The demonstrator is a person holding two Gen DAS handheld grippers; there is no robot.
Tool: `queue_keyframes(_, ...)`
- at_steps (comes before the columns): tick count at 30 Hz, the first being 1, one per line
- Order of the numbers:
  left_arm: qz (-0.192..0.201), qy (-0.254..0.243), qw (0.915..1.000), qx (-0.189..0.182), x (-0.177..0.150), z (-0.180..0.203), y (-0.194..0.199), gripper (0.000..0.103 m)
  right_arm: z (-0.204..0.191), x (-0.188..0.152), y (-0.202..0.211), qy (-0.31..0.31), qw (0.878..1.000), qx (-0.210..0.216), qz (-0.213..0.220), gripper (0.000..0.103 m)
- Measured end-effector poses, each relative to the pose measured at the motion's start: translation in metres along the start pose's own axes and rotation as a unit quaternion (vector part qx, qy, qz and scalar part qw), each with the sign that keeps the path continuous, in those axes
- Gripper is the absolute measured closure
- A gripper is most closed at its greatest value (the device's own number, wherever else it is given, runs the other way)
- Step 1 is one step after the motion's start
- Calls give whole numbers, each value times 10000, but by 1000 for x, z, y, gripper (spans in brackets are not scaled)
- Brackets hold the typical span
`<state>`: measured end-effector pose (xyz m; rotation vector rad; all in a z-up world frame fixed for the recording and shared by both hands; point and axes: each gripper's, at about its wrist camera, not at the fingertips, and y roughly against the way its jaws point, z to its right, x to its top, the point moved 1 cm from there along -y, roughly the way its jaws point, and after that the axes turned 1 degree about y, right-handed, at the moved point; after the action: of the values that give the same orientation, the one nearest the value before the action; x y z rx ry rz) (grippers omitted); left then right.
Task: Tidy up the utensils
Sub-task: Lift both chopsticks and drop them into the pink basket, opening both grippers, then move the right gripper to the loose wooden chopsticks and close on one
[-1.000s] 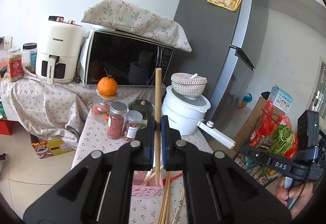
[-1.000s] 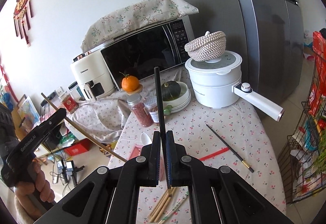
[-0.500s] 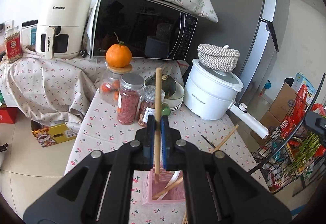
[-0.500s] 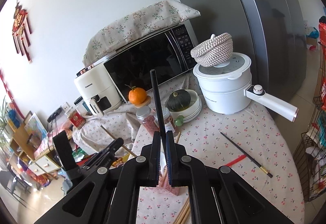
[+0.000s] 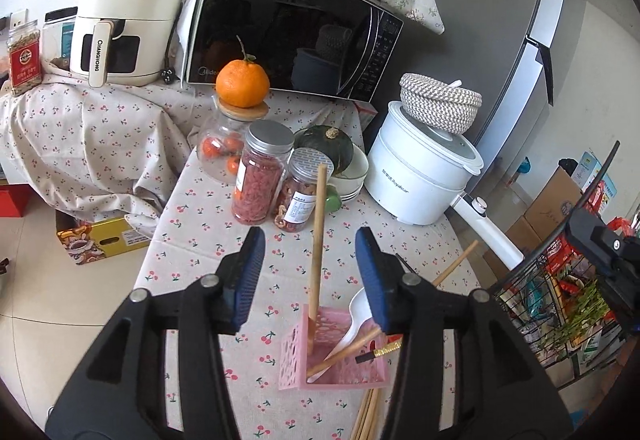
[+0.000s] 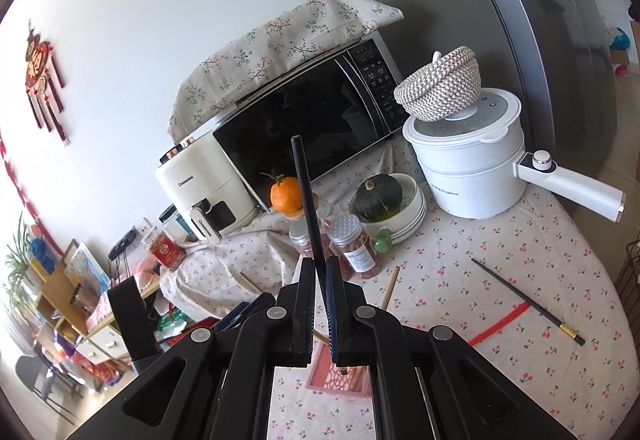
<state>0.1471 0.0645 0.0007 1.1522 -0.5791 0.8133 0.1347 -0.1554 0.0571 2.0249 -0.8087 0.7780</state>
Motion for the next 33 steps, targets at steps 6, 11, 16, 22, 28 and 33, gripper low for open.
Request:
queue_keyframes(6,-388,-197,9978,510,-13,-13,4,45,-1,-18,-39,-30,9994,-92,-346,98)
queue_keyframes(11,-655,-317,9956,599,-22,-17,4,45,-2,-34,-69,-2,9974,-211,-691,98)
queue_keyframes(16,-763,-395,9946,578,-25,-17,3,44,3,-40,-83,-51,9960,-247,-860,96)
queue_keyframes(22,-932,-393,9938,463,-29,-15,2,33,7,-28,-64,-117,9977,-274,-607,63)
queue_keyframes(28,-1083,-354,9931,292,-36,-10,4,24,8,-14,-29,7,9994,-222,-271,41)
queue_keyframes(33,-1260,-372,9912,179,-47,-5,7,20,21,-15,-10,205,9981,-462,-366,28)
